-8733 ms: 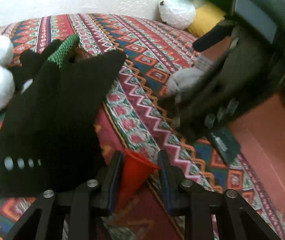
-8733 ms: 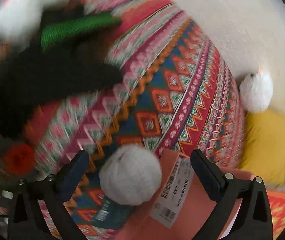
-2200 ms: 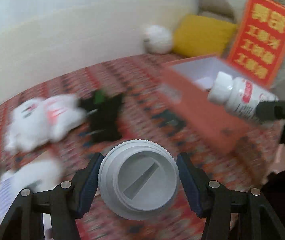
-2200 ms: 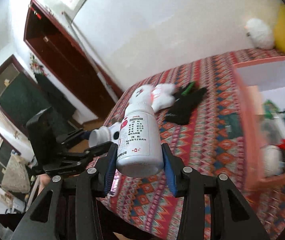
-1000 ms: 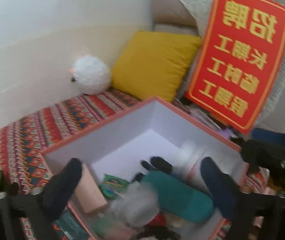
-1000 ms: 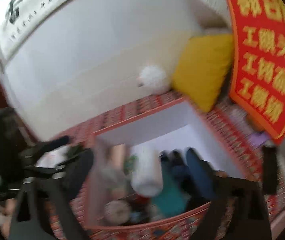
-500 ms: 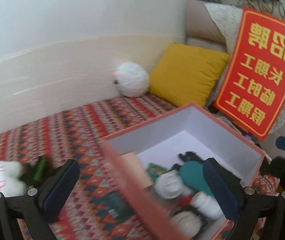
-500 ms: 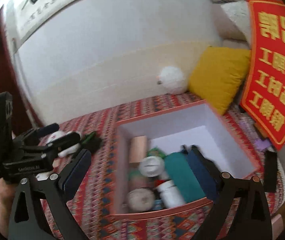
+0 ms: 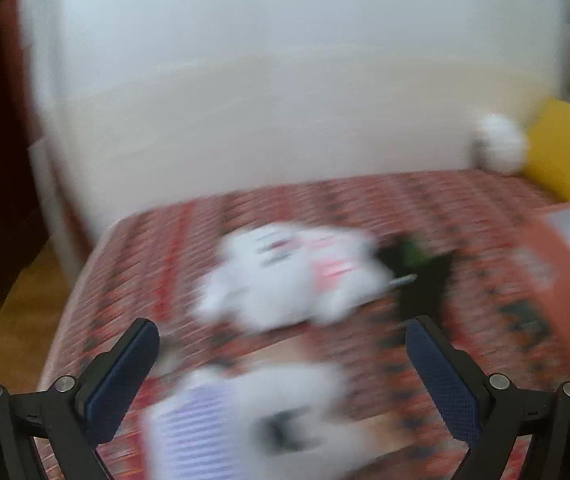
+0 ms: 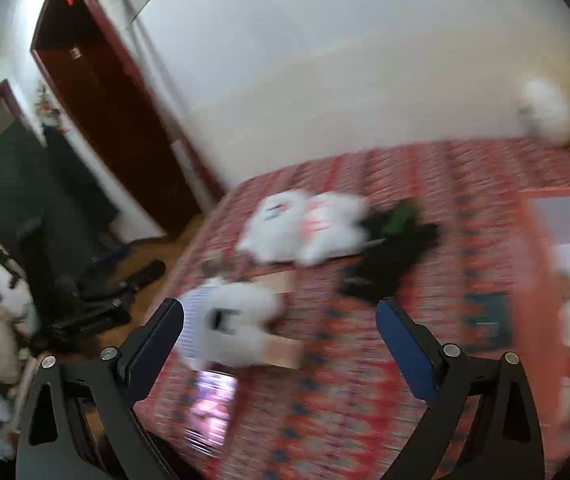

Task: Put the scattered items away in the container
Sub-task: 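Move both tools back toward the lamp covers on the bedspread, then grasp the grey ribbed lamp cover with the left tool while the right tool grasps the white one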

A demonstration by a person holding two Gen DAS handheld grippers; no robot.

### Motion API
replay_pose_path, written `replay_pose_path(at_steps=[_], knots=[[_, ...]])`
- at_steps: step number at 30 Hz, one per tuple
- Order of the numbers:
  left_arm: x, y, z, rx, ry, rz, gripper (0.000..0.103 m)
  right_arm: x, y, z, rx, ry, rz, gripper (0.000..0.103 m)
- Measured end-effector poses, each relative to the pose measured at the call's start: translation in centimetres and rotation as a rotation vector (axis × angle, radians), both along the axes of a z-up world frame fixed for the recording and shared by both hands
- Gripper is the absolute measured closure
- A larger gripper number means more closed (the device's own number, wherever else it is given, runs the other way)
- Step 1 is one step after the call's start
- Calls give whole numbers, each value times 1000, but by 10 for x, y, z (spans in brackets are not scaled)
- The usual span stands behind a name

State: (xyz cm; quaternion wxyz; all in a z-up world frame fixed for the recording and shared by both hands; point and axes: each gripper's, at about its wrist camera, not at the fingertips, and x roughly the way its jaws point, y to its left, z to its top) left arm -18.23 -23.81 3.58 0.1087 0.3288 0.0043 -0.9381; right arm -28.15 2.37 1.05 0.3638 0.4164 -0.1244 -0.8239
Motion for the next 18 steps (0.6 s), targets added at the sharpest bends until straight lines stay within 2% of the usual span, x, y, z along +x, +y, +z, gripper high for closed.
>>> replay_pose_path(at_steps=[4, 8, 10, 13, 18], knots=[[19, -99, -39, 46, -70, 96, 2, -37, -100, -39, -93, -193, 79, 8], [21, -157, -78, 106, -102, 130, 2, -81, -184, -92, -85, -354, 57, 10], [11, -183, -103, 158, -129, 109, 4, -101, -216, -113, -51, -383, 40, 13], [-6, -198, -130, 216, -161, 68, 4, -132, -267, -140, 35, -384, 26, 14], [-44, -209, -182, 267, -233, 26, 7, -172, -308, -177, 127, -408, -60, 14]])
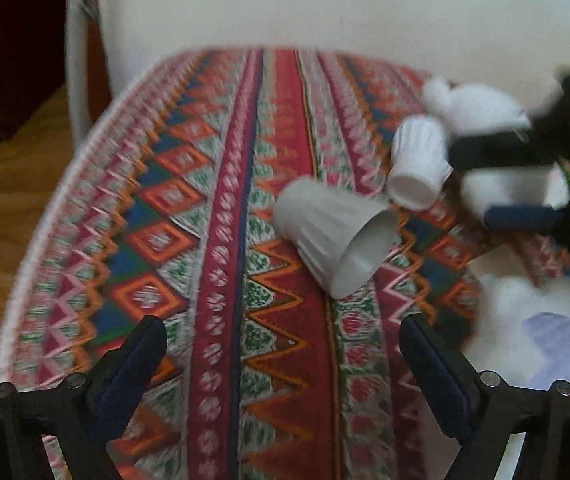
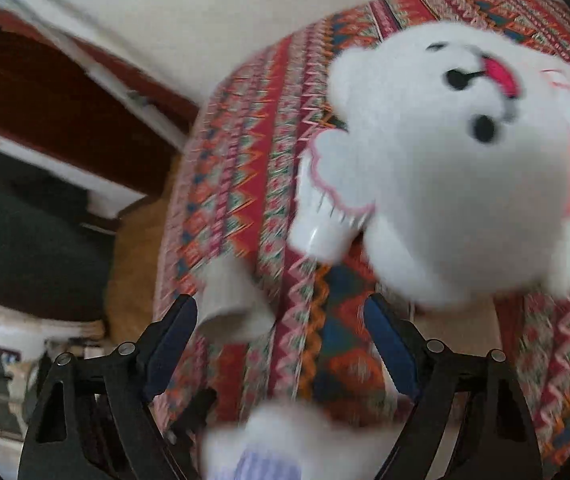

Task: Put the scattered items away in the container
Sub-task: 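Grasp the grey ribbed lamp cover with the left tool while the right tool grasps the white one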

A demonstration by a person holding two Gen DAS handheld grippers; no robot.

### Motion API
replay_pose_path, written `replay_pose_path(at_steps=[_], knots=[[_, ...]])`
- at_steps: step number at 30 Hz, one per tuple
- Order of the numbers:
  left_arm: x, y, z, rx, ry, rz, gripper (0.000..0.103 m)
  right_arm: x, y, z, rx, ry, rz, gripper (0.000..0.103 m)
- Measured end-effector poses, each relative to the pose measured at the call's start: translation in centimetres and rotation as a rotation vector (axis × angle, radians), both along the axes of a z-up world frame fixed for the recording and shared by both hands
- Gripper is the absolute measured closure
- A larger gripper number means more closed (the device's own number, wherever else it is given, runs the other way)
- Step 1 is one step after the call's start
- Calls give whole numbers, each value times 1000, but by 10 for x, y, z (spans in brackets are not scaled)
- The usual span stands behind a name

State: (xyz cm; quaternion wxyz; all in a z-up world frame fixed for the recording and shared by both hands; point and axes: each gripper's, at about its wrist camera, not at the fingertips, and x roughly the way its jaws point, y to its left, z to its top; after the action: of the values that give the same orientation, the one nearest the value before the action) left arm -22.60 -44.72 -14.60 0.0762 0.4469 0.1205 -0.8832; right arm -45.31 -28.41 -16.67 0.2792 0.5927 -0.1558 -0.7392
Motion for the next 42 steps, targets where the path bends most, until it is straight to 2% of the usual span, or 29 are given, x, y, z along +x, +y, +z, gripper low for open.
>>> replay_pose_path(at_steps=[4, 8, 9, 10, 11, 13, 15, 19, 23, 29, 35, 42], knots=[[-20, -10, -24, 49, -13, 16, 8, -28, -17, -22, 32, -28, -63, 14], [-34, -16, -26, 37, 11, 29, 8, -46, -29, -27, 38, -48, -71, 14], [-39, -15, -25, 29, 16, 23, 8, -49, -31, -28, 31, -52, -65, 20], [-42, -12, -24, 18, 24, 16, 12, -51, -32, -29, 11, -56, -52, 45], [-46, -10, -24, 8, 32, 9, 20, -52, -33, -30, -9, -61, -39, 56], [-53, -7, -29, 23, 6, -5, 91, -50, -27, -30, -83, -70, -32, 58], [-48, -6, -23, 28, 5, 13, 96, -44, -19, -25, -142, -72, -23, 58], [-28, 1, 0, 23, 14, 47, 100, -19, 9, 0, -211, -58, -7, 58], [12, 12, 35, 14, 53, 78, 100, 20, 46, 34, -278, -30, 14, 58], [70, 39, 84, -42, 99, 71, 100, 85, 108, 80, -344, 20, 57, 58], [114, 72, 112, -21, 137, 57, 100, 152, 184, 105, -362, 60, 104, 58], [149, 145, 140, 8, 179, -43, 100, 218, 275, 122, -374, 87, 118, 58]])
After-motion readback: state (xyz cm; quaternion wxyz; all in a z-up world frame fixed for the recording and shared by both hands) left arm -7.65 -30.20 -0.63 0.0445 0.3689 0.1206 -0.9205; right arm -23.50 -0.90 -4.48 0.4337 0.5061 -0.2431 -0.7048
